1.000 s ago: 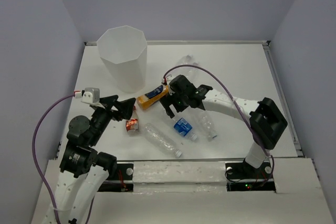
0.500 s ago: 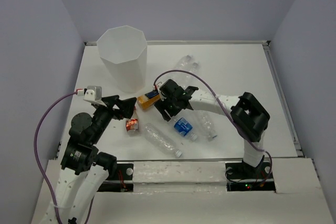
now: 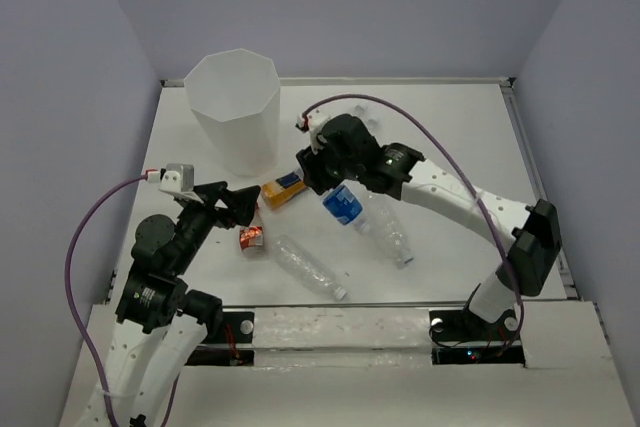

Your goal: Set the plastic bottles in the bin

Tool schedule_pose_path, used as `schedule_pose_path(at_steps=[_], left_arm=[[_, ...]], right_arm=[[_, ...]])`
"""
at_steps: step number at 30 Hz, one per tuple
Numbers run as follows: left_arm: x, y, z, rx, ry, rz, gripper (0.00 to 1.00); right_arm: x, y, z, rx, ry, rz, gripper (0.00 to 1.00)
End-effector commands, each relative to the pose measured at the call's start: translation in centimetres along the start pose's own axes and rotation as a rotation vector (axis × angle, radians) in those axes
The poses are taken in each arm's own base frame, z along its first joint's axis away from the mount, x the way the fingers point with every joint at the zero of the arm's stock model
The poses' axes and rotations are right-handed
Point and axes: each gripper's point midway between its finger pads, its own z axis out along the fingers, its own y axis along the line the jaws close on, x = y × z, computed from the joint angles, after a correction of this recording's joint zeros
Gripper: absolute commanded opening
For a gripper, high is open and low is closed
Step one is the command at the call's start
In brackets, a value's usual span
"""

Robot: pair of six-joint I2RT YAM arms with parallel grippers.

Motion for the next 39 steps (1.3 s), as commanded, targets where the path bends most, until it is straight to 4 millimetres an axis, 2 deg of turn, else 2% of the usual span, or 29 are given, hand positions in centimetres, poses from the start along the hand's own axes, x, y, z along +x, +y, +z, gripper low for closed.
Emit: schedule_pose_path(at_steps=[1,2,4,5,8,10,13,15,16,17,18,19,20,21,22,23,24,26,27,28,29,30,32,33,35,36,37,38,39], left_arm=[[-1.7,-0.8,-0.2,0.026,-0.051,0.005,0.99],[-1.8,-0.8,-0.2,0.022,-0.053,0.003,0.99],[-1.8,-0.6,-0.2,0.013,-0.057,0.001,0.99],[-1.8,-0.6,-0.2,0.013,-0.055,0.000,0.99],[-1.8,-0.2,-0.2,-0.011,-0.058,-0.008,0.99],[-1.9,0.0,-0.2,-0.021,-0.059,-0.008,0.99],[-1.7,0.7,0.0,-0.060,-0.054,-0.023,0.99],[-1.5,1.2,0.1,-0.086,-0.048,-0.032,0.99],[-1.3,1.3,0.3,-0.096,-0.039,-0.037,0.99],[-1.2,1.5,0.3,-0.104,-0.036,-0.040,0.99],[-1.1,1.5,0.4,-0.107,-0.031,-0.042,0.99],[-0.9,1.7,0.6,-0.113,-0.022,-0.045,0.99],[-0.7,1.7,0.6,-0.115,-0.017,-0.047,0.99],[-0.5,1.8,0.8,-0.120,-0.006,-0.048,0.99],[-0.4,1.9,0.9,-0.124,0.001,-0.050,0.99],[-0.4,2.2,1.0,-0.144,0.000,-0.056,0.99],[-0.1,2.8,1.2,-0.174,0.012,-0.058,0.99],[0.3,3.0,1.5,-0.187,0.027,-0.070,0.99],[0.4,3.0,1.6,-0.188,0.035,-0.073,0.99],[0.9,3.2,1.7,-0.199,0.058,-0.075,0.99],[1.1,3.3,1.8,-0.208,0.068,-0.084,0.99],[1.7,3.8,1.9,-0.230,0.094,-0.089,0.99],[2.1,4.0,2.0,-0.247,0.107,-0.103,0.99],[2.4,4.0,2.1,-0.248,0.113,-0.123,0.99],[3.3,4.1,2.4,-0.253,0.143,-0.151,0.99],[3.8,4.1,2.5,-0.254,0.157,-0.164,0.99],[4.5,4.4,2.7,-0.272,0.176,-0.189,0.98],[5.1,4.8,2.9,-0.289,0.192,-0.201,0.98],[6.0,5.3,3.1,-0.320,0.220,-0.225,0.97]], right_arm=[[-12.2,0.2,-7.0,0.016,-0.347,-0.036,0.46],[-15.9,0.3,-9.2,0.013,-0.461,-0.024,0.46],[-19.5,0.4,-11.4,0.018,-0.577,-0.051,0.45],[-23.0,0.5,-14.0,0.013,-0.717,-0.041,0.45],[-28.6,0.4,-18.2,0.029,-0.981,-0.028,0.42],[-31.0,0.3,-19.9,0.037,-1.102,-0.015,0.42],[-34.5,0.8,-20.6,0.018,-1.282,0.010,0.41],[-35.6,0.9,-20.7,0.012,-1.346,0.016,0.41],[-36.4,1.0,-21.5,0.014,-1.395,0.018,0.41],[-36.9,1.1,-19.7,0.018,-1.410,0.016,0.41],[-37.3,1.1,-19.1,0.022,-1.418,0.012,0.41],[-38.5,1.3,-20.7,0.016,-1.469,0.011,0.40],[-38.9,1.5,-20.1,0.011,-1.476,0.008,0.40],[-39.0,1.2,-16.8,0.007,-1.446,0.001,0.40],[-39.3,1.6,-16.2,-0.013,-1.452,-0.001,0.40],[-39.9,1.1,-16.8,-0.019,-1.482,-0.004,0.40],[-39.7,0.6,-13.7,-0.028,-1.451,-0.002,0.40],[-39.5,0.3,-11.6,-0.046,-1.432,-0.003,0.43],[-39.5,-0.2,-10.8,-0.046,-1.423,-0.006,0.49],[-38.9,0.0,-8.7,-0.057,-1.384,-0.009,0.55],[-38.2,0.1,-7.0,-0.058,-1.338,-0.015,0.72],[-37.8,-0.5,-6.1,-0.050,-1.311,-0.017,0.80],[-37.1,0.4,-6.0,-0.110,-1.272,-0.012,0.90],[-36.0,0.5,-4.5,-0.121,-1.224,-0.008,0.95],[-34.9,1.1,-4.1,-0.155,-1.164,-0.010,0.97],[-35.1,1.2,-6.4,-0.166,-1.176,-0.004,0.97],[-33.2,1.4,-4.6,-0.182,-1.113,0.009,0.97],[-32.7,1.4,-5.2,-0.185,-1.110,0.011,0.96],[-32.9,1.6,-8.5,-0.203,-1.140,0.018,0.95]])
